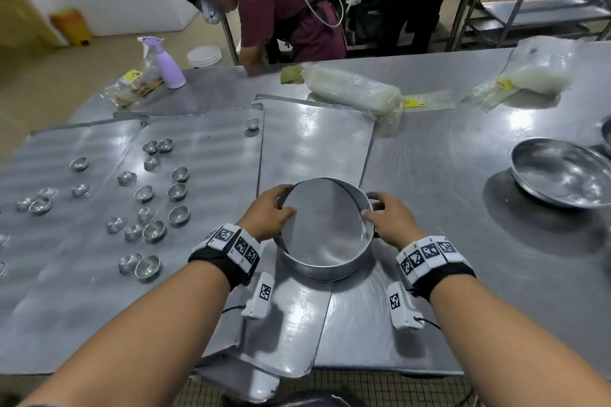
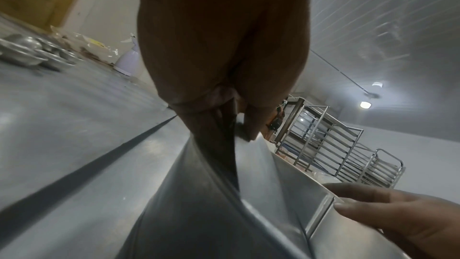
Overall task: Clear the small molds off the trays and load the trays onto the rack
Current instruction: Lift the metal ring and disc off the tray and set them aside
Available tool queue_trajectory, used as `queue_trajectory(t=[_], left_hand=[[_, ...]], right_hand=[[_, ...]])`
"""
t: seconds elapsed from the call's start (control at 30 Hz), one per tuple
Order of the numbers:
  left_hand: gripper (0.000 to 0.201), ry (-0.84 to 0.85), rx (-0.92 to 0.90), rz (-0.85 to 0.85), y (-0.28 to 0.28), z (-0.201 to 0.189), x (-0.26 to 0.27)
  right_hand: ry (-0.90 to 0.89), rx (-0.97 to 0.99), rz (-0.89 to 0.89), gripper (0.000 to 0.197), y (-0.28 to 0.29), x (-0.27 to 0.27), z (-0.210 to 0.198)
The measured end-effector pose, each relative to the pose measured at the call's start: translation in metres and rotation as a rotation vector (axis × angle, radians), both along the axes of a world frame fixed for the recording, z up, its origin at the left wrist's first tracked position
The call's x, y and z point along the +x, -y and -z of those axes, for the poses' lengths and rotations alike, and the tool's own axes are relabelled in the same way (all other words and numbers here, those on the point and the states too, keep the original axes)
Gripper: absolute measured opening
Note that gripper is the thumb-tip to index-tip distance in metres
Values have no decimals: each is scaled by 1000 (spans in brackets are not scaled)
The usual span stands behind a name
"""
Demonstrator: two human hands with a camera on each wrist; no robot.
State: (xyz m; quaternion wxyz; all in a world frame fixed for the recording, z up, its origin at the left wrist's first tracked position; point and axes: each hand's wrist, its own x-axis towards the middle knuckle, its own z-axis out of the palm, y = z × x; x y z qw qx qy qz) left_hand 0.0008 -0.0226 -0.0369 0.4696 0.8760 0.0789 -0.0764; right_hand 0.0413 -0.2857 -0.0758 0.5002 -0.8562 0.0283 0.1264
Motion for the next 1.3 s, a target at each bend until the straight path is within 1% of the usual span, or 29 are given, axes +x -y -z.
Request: queue_trajectory(t=[0.07, 0.23, 0.3, 0.33, 0.4, 0.43, 0.5, 0.57, 0.63, 0.7, 0.83, 0.9, 1.0, 1.17, 1.3], left_hand=[[49, 2, 121, 33, 3, -1, 4], [45, 65, 545, 98, 8, 6, 11], [46, 111, 644, 94, 9, 11, 12], [45, 137, 652, 87, 9, 13, 11], [47, 181, 593, 61, 5, 16, 9], [51, 174, 549, 29, 2, 18, 8], [59, 139, 491, -59, -6, 21, 5], [62, 58, 424, -117, -14, 23, 2], [54, -59, 265, -120, -19, 26, -3], [50, -128, 104, -104, -18, 29, -8], [58, -103, -79, -105, -3, 36, -6], [61, -77, -110, -86, 12, 38, 0], [55, -31, -120, -27, 39, 41, 10], [54, -16, -121, 67, 80, 47, 22], [52, -8, -144, 119, 102, 52, 27]], right_hand=[[-9, 13, 2, 36, 2, 0, 1], [-67, 52, -2, 34, 2, 0, 7], [-92, 63, -5, 35, 1, 0, 8], [-99, 67, -6, 37, 1, 1, 8], [-111, 74, -10, 40, 0, 1, 6], [-113, 74, -15, 41, 0, 1, 5], [-105, 55, -28, 41, 0, 2, 3], [-101, 53, -34, 39, 0, 3, 2], [-106, 71, -29, 37, 1, 3, 0], [-103, 81, -10, 37, 5, 5, 0], [-99, 109, 67, 39, 27, 7, 0], [-95, 122, 127, 36, 42, 6, 0], [-81, 113, 199, 34, 68, 1, 4], [-67, 103, 290, 30, 110, -11, 14], [-52, 98, 339, 20, 133, -21, 13]])
